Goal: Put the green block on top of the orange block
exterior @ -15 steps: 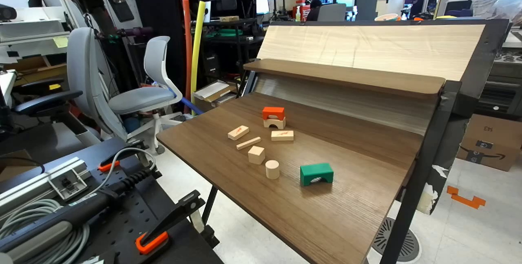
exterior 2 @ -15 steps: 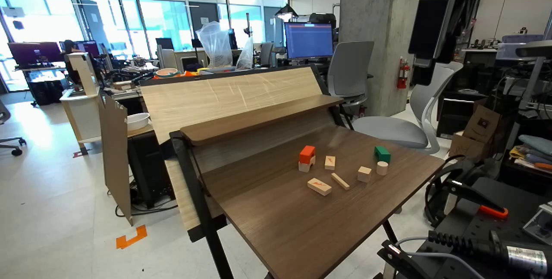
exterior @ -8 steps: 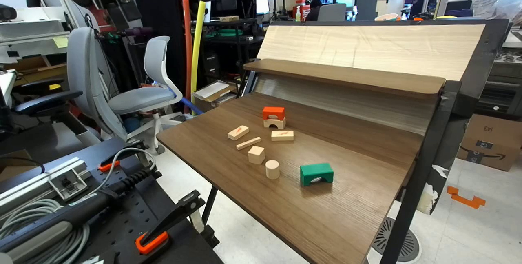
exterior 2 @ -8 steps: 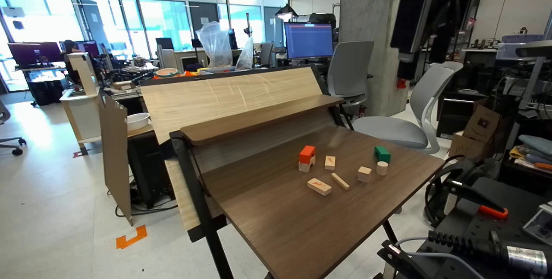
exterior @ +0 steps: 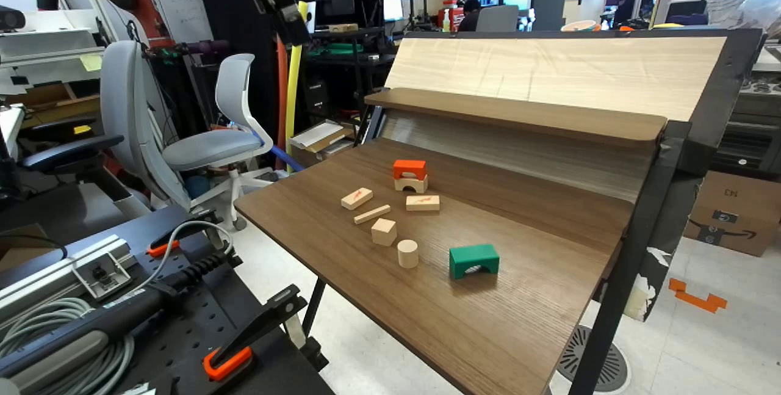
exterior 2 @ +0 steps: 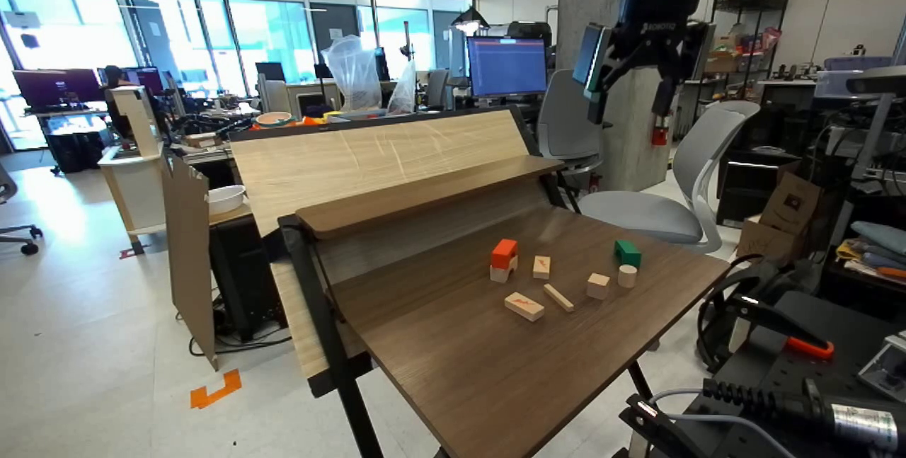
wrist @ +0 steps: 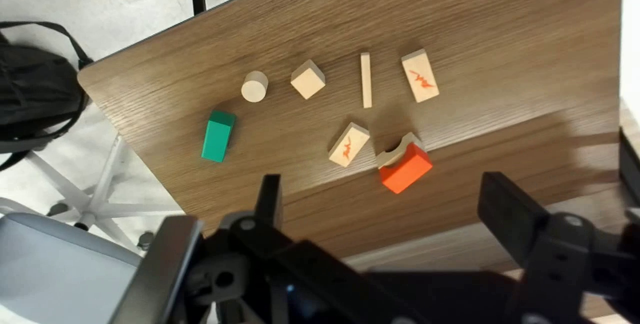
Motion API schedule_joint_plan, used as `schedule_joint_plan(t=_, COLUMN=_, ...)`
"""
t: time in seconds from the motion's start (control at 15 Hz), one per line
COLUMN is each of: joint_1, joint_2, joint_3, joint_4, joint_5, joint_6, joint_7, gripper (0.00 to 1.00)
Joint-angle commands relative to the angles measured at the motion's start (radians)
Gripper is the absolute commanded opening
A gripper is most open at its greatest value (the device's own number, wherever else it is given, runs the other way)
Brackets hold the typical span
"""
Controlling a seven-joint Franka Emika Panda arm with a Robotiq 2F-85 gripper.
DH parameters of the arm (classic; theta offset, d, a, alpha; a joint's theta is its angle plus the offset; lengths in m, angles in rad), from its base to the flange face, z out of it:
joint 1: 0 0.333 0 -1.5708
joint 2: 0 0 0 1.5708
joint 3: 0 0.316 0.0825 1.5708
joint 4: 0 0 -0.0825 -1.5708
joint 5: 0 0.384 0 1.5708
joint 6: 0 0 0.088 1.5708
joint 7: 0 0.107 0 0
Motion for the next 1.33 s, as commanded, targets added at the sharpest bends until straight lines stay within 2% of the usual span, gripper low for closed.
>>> schedule_joint_plan(t=0.0, joint_1=-0.061, joint_2=0.172, joint_3=-0.017, joint_4=0.089, joint_5=-0.133, joint_6=0.09, joint_7=0.151, gripper=1.0)
schedule_joint_plan(t=0.2, joint_1=-0.071, joint_2=0.285, joint_3=-0.07, joint_4=0.149, joint_5=-0.316, joint_6=0.117, joint_7=0.315, gripper=1.0)
schedule_joint_plan(t=0.33, joint_1=-0.043, joint_2=0.363, joint_3=-0.129, joint_4=0.212, joint_5=-0.43, joint_6=0.105, joint_7=0.435, gripper=1.0)
schedule_joint_plan(t=0.4, joint_1=-0.02, joint_2=0.39, joint_3=-0.152, joint_4=0.244, joint_5=-0.436, joint_6=0.082, joint_7=0.466, gripper=1.0)
schedule_joint_plan(t=0.47, joint_1=-0.005, joint_2=0.315, joint_3=-0.163, joint_4=0.162, joint_5=-0.377, joint_6=0.097, joint_7=0.382, gripper=1.0)
schedule_joint_plan(t=0.67, joint_1=0.014, joint_2=0.381, joint_3=-0.193, joint_4=0.219, joint_5=-0.393, joint_6=0.099, joint_7=0.419, gripper=1.0)
schedule_joint_plan(t=1.0, joint_1=0.031, joint_2=0.401, joint_3=-0.2, joint_4=0.228, joint_5=-0.409, joint_6=0.113, joint_7=0.453, gripper=1.0)
schedule_joint_plan(t=1.27, joint_1=0.069, joint_2=0.488, joint_3=-0.232, joint_4=0.285, joint_5=-0.356, joint_6=0.103, joint_7=0.487, gripper=1.0)
